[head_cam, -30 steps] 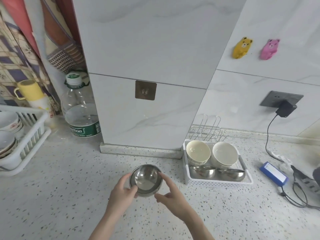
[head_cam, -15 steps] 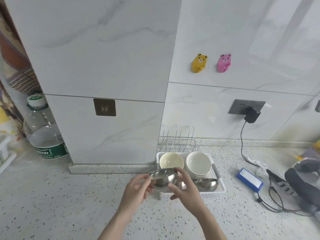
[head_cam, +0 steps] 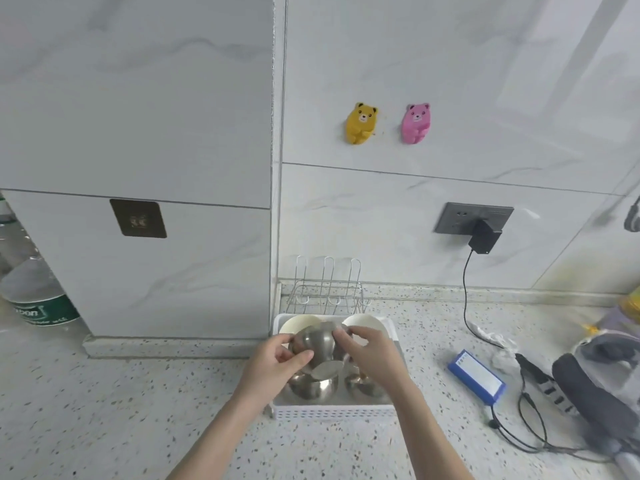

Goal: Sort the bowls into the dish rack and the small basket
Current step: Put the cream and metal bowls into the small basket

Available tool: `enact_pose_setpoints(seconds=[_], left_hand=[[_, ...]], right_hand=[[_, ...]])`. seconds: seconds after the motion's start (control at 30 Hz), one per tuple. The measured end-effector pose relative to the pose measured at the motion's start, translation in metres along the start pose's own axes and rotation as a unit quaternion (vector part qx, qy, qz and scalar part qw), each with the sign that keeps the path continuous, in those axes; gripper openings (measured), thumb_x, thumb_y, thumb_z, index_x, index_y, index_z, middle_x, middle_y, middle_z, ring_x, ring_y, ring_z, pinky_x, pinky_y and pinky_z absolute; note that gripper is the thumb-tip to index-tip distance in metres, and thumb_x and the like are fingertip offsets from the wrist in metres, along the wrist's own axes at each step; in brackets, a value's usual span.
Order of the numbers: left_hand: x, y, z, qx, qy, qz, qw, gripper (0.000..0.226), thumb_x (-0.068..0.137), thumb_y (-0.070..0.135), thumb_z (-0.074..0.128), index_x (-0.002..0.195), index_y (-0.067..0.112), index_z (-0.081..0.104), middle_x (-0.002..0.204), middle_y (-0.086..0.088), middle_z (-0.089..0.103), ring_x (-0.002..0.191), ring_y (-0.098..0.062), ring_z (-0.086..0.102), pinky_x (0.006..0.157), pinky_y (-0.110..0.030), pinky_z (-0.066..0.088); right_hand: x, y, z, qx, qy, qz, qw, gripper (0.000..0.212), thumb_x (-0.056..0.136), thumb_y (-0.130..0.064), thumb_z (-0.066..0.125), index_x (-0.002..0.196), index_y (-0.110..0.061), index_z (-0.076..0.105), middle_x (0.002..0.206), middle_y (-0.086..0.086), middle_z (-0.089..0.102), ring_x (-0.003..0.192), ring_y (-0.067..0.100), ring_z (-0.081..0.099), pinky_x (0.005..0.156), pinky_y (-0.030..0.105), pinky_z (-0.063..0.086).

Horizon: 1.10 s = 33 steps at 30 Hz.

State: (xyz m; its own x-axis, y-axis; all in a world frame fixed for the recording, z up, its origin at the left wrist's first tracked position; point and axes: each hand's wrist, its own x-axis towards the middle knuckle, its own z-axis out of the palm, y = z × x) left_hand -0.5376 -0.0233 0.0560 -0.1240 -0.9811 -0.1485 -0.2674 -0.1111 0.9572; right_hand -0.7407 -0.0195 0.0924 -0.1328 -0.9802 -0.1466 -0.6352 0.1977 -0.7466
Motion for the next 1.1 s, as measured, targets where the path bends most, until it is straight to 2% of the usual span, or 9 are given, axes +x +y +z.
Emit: enact_pose_setpoints(seconds=[0.17, 0.3, 0.37, 0.43, 0.5, 0.6, 0.73, 0.9, 1.1], left_hand=[[0.019, 0.005, 0.004, 0.011, 0.028, -0.038, 0.999, 0.016, 0.081, 0.036, 0.078, 0.092, 0.029, 0.069, 0.079, 0.003, 0.076, 0.071, -0.008, 0.073, 0.070, -0.029, 0.058], [0.029, 0.003, 0.002, 0.030, 0.020, -0.074, 0.997, 0.020, 0.084, 0.036, 0.075, 0.096, 0.020, 0.070, 0.082, 0.000, 0.077, 0.069, -0.006, 0.072, 0.058, -0.017, 0.050], [0.031, -0.001, 0.001, 0.042, 0.016, -0.088, 0.995, 0.023, 0.086, 0.035, 0.074, 0.100, 0.018, 0.069, 0.083, -0.001, 0.076, 0.070, -0.006, 0.071, 0.058, -0.016, 0.047], [0.033, -0.004, 0.000, 0.055, 0.010, -0.098, 0.994, 0.024, 0.087, 0.036, 0.072, 0.102, 0.017, 0.068, 0.083, -0.001, 0.075, 0.070, -0.006, 0.068, 0.059, -0.016, 0.046], [0.035, -0.007, -0.002, 0.077, -0.012, -0.115, 0.990, 0.028, 0.088, 0.040, 0.070, 0.104, 0.017, 0.067, 0.086, -0.001, 0.074, 0.074, -0.007, 0.067, 0.062, -0.018, 0.046], [0.037, -0.014, -0.002, 0.114, -0.054, -0.148, 0.981, 0.032, 0.089, 0.048, 0.065, 0.107, 0.021, 0.065, 0.091, 0.004, 0.075, 0.083, -0.008, 0.069, 0.068, -0.021, 0.048], [0.038, -0.021, -0.002, 0.115, -0.055, -0.162, 0.978, 0.030, 0.090, 0.047, 0.064, 0.110, 0.024, 0.063, 0.092, 0.006, 0.076, 0.084, -0.004, 0.070, 0.066, -0.021, 0.047], [0.038, -0.029, -0.002, 0.143, -0.065, -0.153, 0.976, 0.031, 0.090, 0.048, 0.063, 0.111, 0.026, 0.062, 0.089, 0.007, 0.075, 0.080, 0.000, 0.070, 0.074, -0.022, 0.050], [0.038, -0.034, 0.000, 0.149, -0.073, -0.143, 0.976, 0.025, 0.089, 0.048, 0.064, 0.105, 0.029, 0.064, 0.093, 0.009, 0.074, 0.080, 0.002, 0.070, 0.075, -0.023, 0.050]], right_hand=[[0.036, -0.001, 0.001, -0.055, 0.009, -0.049, 0.997, 0.059, 0.086, -0.065, 0.052, 0.065, -0.014, 0.073, 0.061, 0.011, 0.070, 0.049, 0.019, 0.056, 0.058, 0.036, 0.053], [0.053, 0.002, 0.008, -0.083, -0.034, -0.011, 0.996, 0.066, 0.083, -0.071, 0.048, 0.065, -0.014, 0.073, 0.041, -0.005, 0.061, 0.033, 0.001, 0.049, 0.040, 0.011, 0.038], [0.057, 0.004, 0.013, -0.084, -0.039, -0.008, 0.996, 0.071, 0.082, -0.074, 0.045, 0.062, -0.011, 0.072, 0.037, -0.009, 0.056, 0.031, 0.000, 0.049, 0.034, 0.007, 0.032], [0.060, 0.009, 0.019, -0.073, -0.056, 0.002, 0.996, 0.074, 0.079, -0.076, 0.044, 0.065, -0.009, 0.072, 0.041, -0.005, 0.060, 0.033, 0.001, 0.050, 0.041, 0.008, 0.039], [0.063, 0.014, 0.025, -0.049, -0.086, 0.020, 0.995, 0.073, 0.078, -0.074, 0.047, 0.071, -0.007, 0.072, 0.051, 0.002, 0.066, 0.043, 0.006, 0.055, 0.058, 0.022, 0.051], [0.064, 0.021, 0.031, -0.038, -0.111, 0.028, 0.993, 0.061, 0.078, -0.064, 0.054, 0.079, -0.006, 0.073, 0.059, 0.005, 0.068, 0.054, 0.014, 0.059, 0.071, 0.037, 0.057], [0.063, 0.024, 0.035, -0.034, -0.118, 0.025, 0.992, 0.054, 0.077, -0.060, 0.056, 0.092, -0.011, 0.072, 0.074, 0.007, 0.075, 0.064, 0.014, 0.066, 0.070, 0.033, 0.057], [0.057, 0.024, 0.036, -0.033, -0.155, 0.036, 0.987, 0.063, 0.065, -0.076, 0.055, 0.102, -0.024, 0.059, 0.069, -0.008, 0.074, 0.052, 0.006, 0.067, 0.056, 0.022, 0.054], [0.051, 0.027, 0.037, -0.053, -0.155, 0.040, 0.986, 0.082, 0.057, -0.087, 0.049, 0.109, -0.024, 0.057, 0.076, -0.009, 0.073, 0.047, 0.007, 0.067, 0.065, 0.027, 0.055]])
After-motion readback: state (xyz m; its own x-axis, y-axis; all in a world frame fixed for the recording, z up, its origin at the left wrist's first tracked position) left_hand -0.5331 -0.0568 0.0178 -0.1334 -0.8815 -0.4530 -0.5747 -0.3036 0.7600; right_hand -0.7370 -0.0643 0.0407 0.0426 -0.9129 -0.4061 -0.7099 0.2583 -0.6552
